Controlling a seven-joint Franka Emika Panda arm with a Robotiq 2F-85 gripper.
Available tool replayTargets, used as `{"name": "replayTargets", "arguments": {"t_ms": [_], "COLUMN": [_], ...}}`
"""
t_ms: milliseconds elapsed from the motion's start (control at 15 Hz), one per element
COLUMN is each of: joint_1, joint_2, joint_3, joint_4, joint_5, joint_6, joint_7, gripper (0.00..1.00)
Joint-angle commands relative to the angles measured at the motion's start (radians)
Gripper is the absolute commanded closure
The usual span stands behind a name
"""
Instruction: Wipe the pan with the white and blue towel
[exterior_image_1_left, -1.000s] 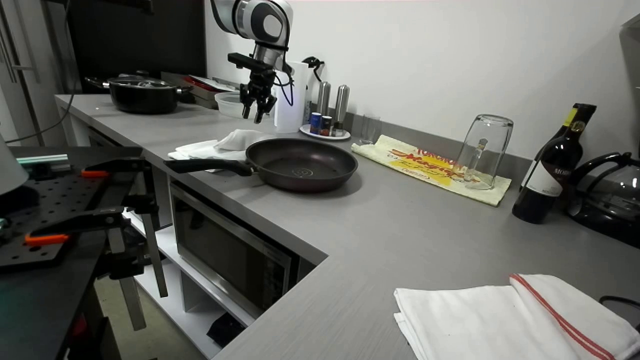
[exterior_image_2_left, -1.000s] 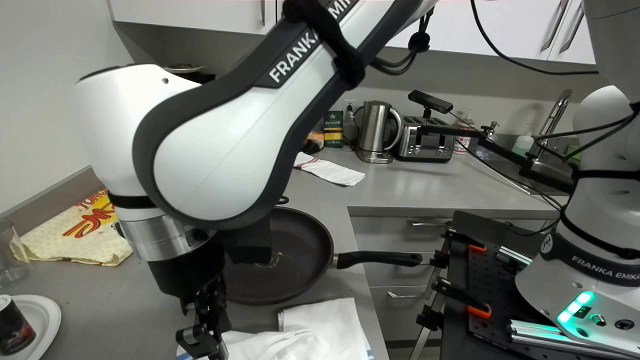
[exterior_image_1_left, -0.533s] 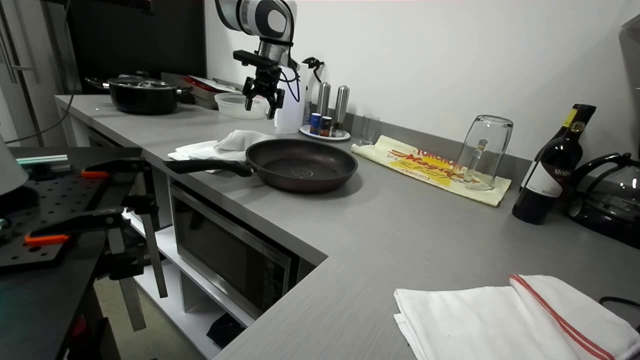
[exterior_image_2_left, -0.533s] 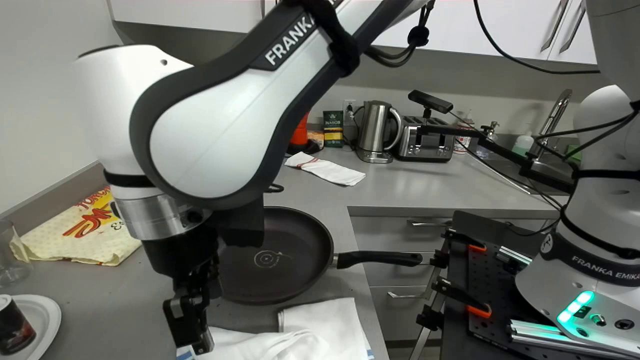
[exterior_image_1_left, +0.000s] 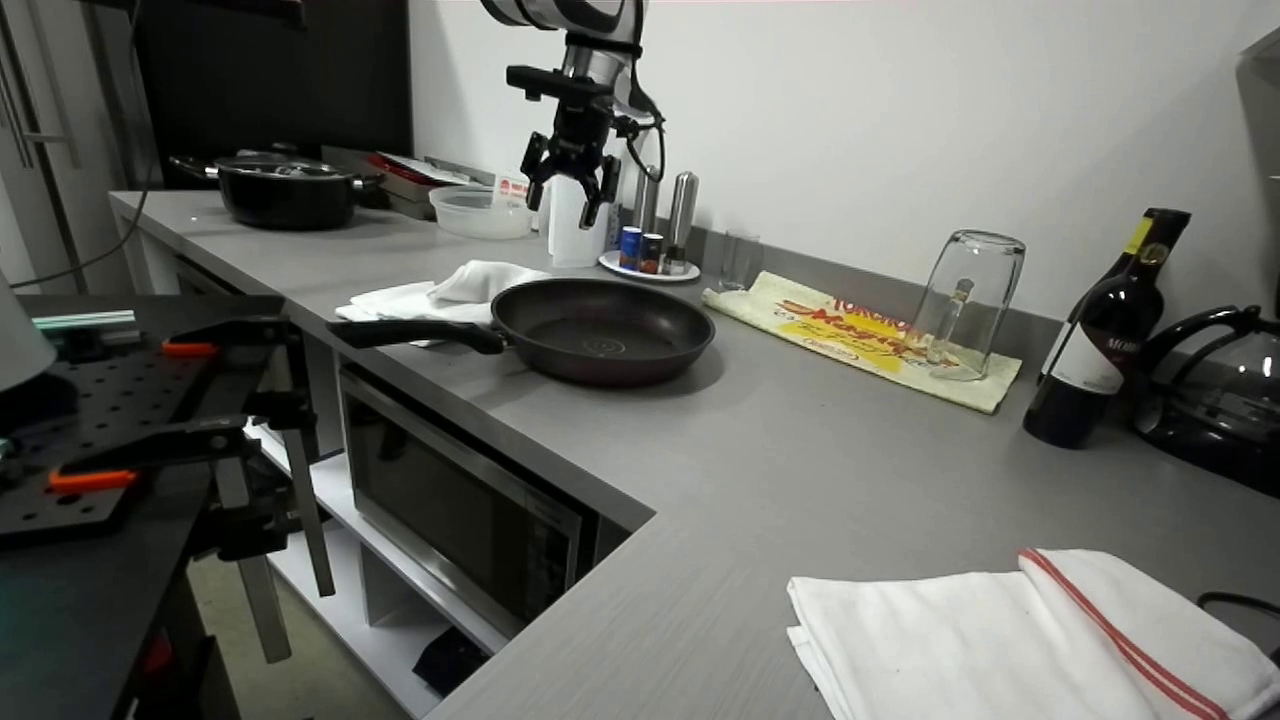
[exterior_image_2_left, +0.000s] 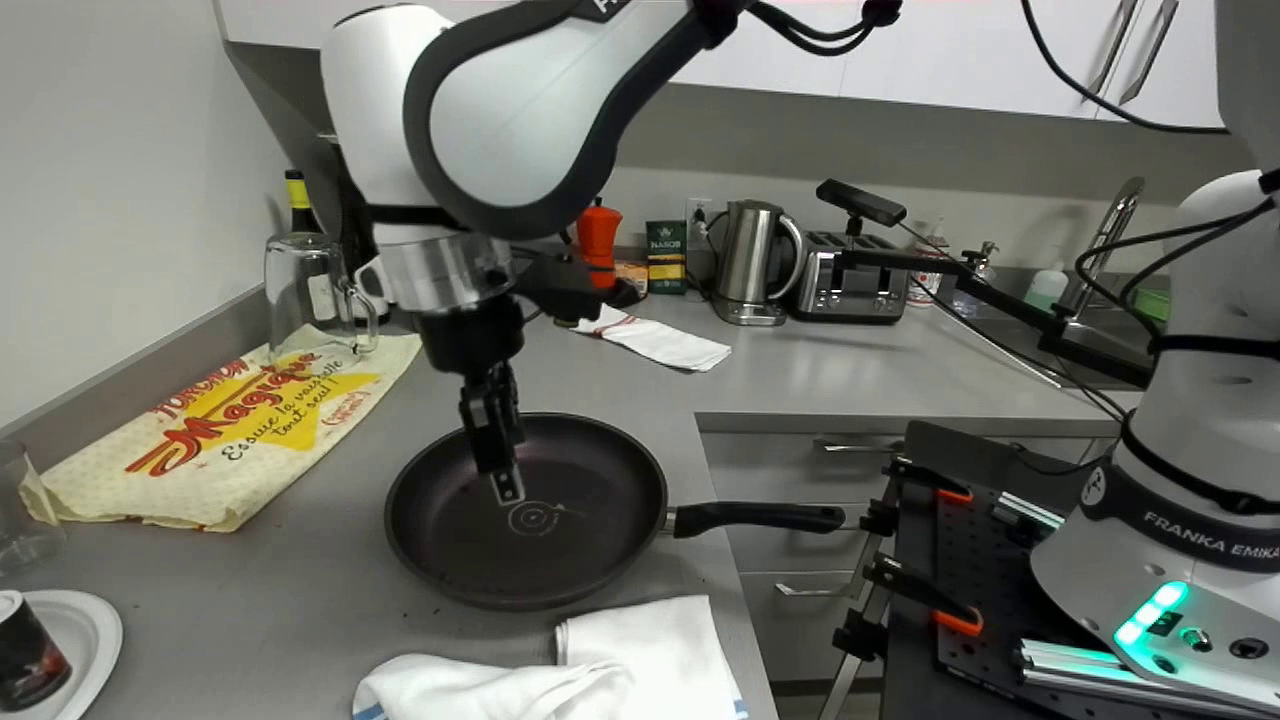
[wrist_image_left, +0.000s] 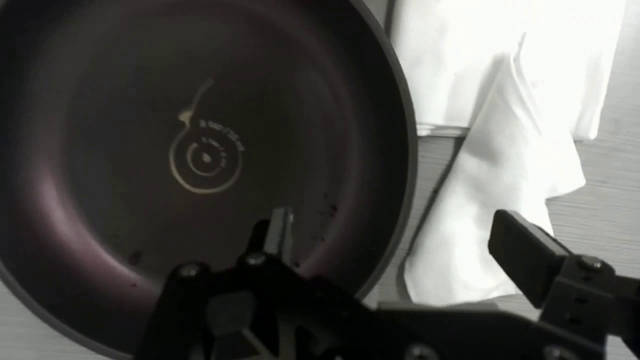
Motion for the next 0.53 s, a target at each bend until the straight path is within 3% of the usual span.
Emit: {"name": "replayTargets", "arguments": {"t_ms": [0,467], "joint_1": [-0.068,-0.121], "joint_2": [-0.156,-0.336], "joint_3": [-0.017,-0.064], "joint_4": [-0.105,-0.199], "joint_5": [0.027,-0.027], "joint_6": [-0.074,-0.149], "joint_7": [-0.05,-0.085], "gripper": [0.0,0.0]}}
